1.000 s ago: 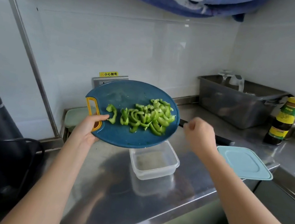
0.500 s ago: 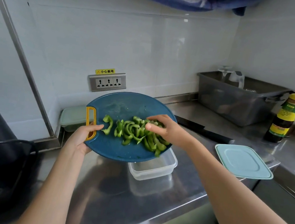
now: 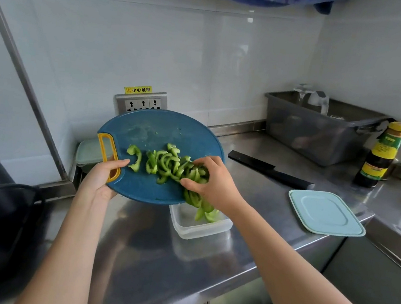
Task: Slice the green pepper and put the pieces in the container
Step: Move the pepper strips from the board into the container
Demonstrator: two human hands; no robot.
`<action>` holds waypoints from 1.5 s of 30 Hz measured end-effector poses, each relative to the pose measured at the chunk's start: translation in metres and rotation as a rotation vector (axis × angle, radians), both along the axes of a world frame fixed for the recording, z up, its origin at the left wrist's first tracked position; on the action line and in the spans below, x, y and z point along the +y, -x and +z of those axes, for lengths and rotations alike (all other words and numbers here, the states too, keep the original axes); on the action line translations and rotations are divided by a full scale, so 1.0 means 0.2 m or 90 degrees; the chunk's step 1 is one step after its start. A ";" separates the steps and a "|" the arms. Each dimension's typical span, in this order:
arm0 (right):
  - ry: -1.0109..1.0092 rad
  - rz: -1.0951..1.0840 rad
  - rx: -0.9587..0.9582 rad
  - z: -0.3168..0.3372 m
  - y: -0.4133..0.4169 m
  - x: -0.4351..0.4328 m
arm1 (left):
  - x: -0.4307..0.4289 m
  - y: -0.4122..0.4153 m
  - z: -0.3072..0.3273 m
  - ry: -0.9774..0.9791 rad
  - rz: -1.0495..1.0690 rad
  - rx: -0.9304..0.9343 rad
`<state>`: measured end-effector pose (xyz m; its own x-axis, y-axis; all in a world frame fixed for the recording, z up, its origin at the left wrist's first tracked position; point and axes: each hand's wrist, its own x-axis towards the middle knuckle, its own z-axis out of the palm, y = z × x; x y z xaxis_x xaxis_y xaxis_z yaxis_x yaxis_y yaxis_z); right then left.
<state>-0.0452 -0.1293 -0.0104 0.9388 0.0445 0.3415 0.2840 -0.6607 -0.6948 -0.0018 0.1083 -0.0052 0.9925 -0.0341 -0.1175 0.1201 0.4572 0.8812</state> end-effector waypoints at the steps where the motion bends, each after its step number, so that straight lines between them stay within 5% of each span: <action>1: 0.012 -0.004 -0.007 -0.01 0.02 0.00 | 0.01 0.00 0.00 0.006 -0.002 -0.004; 14: 0.167 0.043 0.020 -0.02 0.17 -0.09 | -0.02 -0.03 -0.01 -0.006 0.008 0.013; 19: 0.025 0.029 -0.003 0.18 0.05 -0.20 | -0.01 -0.04 0.01 -0.001 0.028 0.019; 27: 0.076 0.160 0.074 0.44 -0.34 -0.06 | -0.02 -0.09 0.16 -0.030 0.046 -0.021; 35: 0.110 0.343 0.072 0.29 -0.28 0.05 | -0.03 -0.09 0.11 -0.045 -0.012 -0.001; 45: 0.133 0.259 0.012 0.07 -0.12 -0.10 | -0.12 -0.06 0.04 -0.007 -0.045 0.019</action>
